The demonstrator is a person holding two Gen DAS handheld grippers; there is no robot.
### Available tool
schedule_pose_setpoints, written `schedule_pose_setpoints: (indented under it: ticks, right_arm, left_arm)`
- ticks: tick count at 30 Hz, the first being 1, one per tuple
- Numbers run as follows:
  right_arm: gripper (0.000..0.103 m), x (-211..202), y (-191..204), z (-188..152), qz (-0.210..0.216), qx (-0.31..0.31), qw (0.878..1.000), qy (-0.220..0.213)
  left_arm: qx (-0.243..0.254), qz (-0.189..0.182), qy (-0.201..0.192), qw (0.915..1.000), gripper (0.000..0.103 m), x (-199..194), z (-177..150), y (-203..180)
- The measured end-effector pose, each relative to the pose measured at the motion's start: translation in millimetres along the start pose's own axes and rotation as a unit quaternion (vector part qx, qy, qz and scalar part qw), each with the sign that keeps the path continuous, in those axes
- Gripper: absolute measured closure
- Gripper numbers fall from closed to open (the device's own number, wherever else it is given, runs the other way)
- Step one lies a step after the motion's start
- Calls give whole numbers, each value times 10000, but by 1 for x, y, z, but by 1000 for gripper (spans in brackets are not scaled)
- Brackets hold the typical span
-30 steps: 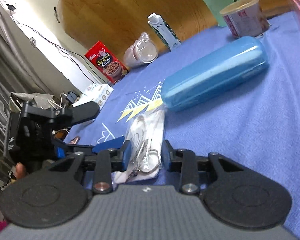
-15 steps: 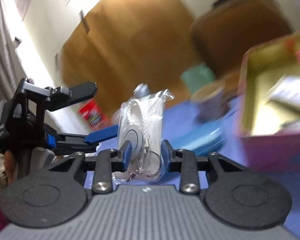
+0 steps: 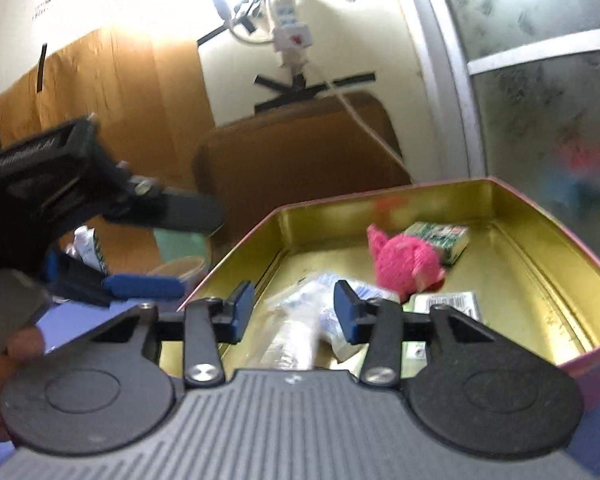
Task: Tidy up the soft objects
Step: 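Carry the earphone bag into the pink tin and open the right gripper, then move the right gripper to the blue plastic glasses case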
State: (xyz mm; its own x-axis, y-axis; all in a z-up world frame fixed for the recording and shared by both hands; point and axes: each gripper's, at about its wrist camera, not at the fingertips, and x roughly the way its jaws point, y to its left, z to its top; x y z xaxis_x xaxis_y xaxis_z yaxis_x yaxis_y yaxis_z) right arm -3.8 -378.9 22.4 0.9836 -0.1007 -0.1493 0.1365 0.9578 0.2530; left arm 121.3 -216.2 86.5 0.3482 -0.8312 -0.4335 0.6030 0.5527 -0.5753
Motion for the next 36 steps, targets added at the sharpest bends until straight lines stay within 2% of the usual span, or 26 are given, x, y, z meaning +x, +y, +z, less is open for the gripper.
schedule_pose_setpoints:
  ticks: [6,12,15,18,20,21,23,25,30,33,36]
  right_arm:
    - [56,-10,-2,-5,89,162,9997,-174]
    - [56,-10,44,-1,611,-277,9974,-248]
    - [56,0,73,0,969,-582,9935,-105]
    - [53,15,105,-2,1342,-773,9878,183]
    - [50,25,122,-6,1483,-899,9841,393]
    - [48,31,133,-10,1498,-1020,9820,526]
    - [34,41,147,-19,1478,-1247,9782,752]
    - [27,49,158,-27,1413,-1498,9750,838]
    - [26,74,173,-22,1200,-1924,9695,929]
    - [27,100,172,-15,1022,-1939,9678,1240]
    - [28,120,167,-12,834,-1871,9665,1544]
  left_arm:
    - [27,84,-318,9995,4,-57,-16,21]
    - [-341,812,-757,9932,3,-129,-42,76]
    - [-531,1438,-965,9835,3,-162,-54,105]
    - [-627,2145,-1120,9682,3,-187,-65,132]
    - [-734,2342,-1144,9627,3,-196,-72,145]
    - [-803,2353,-1134,9619,3,-199,-75,151]
    - [-919,2268,-1106,9633,3,-203,-80,161]
    - [-946,2182,-1070,9654,3,-201,-84,165]
    - [-753,2135,-1106,9677,1,-195,-90,164]
    - [-668,2006,-1115,9710,1,-196,-94,160]
    - [-464,1692,-1025,9791,1,-193,-97,146]
